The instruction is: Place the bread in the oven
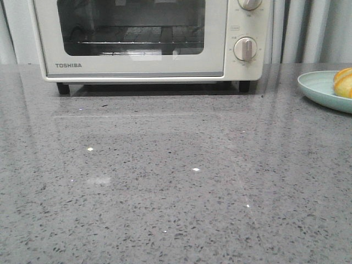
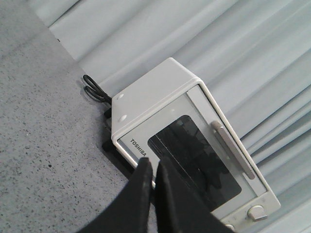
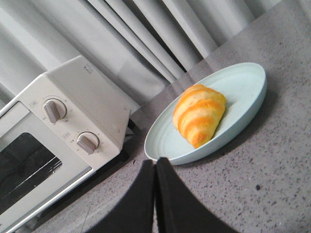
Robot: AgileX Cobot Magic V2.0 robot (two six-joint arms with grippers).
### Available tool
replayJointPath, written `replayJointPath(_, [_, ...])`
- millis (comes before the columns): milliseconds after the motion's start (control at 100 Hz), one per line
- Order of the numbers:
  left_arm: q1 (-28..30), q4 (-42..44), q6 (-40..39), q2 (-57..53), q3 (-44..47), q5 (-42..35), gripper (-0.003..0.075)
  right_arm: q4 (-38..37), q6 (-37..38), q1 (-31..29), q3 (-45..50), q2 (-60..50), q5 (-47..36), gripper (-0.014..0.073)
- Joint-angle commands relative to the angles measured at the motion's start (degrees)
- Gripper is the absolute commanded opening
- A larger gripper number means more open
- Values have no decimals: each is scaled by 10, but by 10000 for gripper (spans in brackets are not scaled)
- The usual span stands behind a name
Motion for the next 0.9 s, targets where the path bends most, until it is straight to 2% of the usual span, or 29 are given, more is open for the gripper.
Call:
replayJointPath(0, [-1,57,5,-14,-32,-1,-21,1,-2,-5,-36,-12,-10,-48])
replayJointPath(140, [-8,248,16,42,-137,101,-20,-74,-6,-5,-100,-1,54,-48])
replayJointPath(240, [-23,326,23,135,-214,133,-20,-109,-6,-5,-133,17,87,-48])
replayJointPath(420, [-64,332,110,318,-334,140,-21,-119,-6,-5,-152,50,94,-48])
replayJointPath(600, [-126,332,218,489,-470,189,-21,-131,-6,-5,-154,56,114,-48])
replayJointPath(730, [-153,342,221,588,-574,209,-20,-132,-6,-5,-167,56,132,-48])
replayJointPath(890, [-156,355,223,677,-662,229,-20,-141,-6,-5,-179,56,129,-48])
